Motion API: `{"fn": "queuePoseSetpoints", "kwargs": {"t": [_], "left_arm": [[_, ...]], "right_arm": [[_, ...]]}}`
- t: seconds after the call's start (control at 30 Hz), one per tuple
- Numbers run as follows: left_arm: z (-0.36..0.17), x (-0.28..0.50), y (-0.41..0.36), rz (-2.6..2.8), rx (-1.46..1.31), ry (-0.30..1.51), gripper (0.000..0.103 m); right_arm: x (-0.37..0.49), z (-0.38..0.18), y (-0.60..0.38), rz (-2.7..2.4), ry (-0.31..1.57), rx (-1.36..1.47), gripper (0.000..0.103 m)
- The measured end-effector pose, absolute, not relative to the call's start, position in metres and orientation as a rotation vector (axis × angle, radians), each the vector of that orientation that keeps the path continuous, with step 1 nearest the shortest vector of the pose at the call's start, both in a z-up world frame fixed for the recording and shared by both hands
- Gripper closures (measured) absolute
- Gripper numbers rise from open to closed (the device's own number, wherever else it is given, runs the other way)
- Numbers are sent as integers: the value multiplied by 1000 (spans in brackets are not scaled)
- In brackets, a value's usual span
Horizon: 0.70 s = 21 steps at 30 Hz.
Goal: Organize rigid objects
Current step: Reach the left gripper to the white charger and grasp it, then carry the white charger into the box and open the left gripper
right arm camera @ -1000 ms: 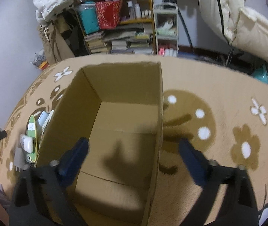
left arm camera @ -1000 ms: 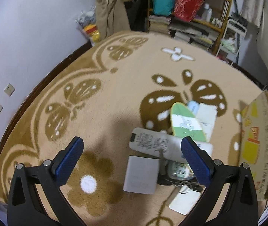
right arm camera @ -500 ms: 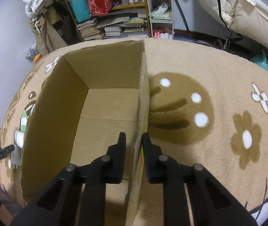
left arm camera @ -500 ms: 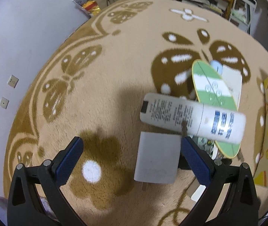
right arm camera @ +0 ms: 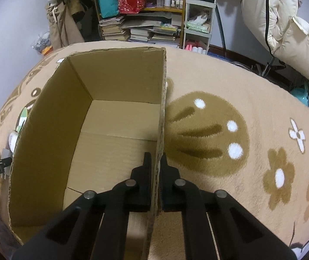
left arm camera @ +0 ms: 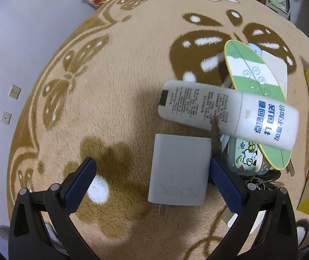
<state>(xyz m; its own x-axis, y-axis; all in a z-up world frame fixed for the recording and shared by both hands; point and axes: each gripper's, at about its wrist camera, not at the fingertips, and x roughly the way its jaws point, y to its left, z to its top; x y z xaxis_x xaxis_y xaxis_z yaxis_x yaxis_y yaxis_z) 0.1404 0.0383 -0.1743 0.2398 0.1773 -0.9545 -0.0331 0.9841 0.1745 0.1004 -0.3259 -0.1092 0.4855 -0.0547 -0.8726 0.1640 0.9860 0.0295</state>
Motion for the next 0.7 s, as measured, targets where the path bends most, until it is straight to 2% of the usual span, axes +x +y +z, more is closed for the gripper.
{"fn": "queuePoseSetpoints", "kwargs": {"t": [0.07, 0.1, 0.23, 0.4, 0.7], "left_arm": [[-178, 140, 42, 108, 57, 1348, 32], [-187, 141, 43, 85, 33, 1404, 51], [-186, 137, 32, 110, 145, 1374, 52], [-172, 132, 40, 137, 110, 1358, 52], [-113, 112, 30, 116, 150, 1166, 52]], "right_arm": [[101, -110, -327, -131, 1055, 114, 95], [101, -110, -328, -131, 1055, 112, 95], [101, -110, -330, -131, 1055, 113, 96], [102, -111, -328, -131, 1055, 123, 96], [100, -111, -334, -129, 1057, 128, 95]]}}
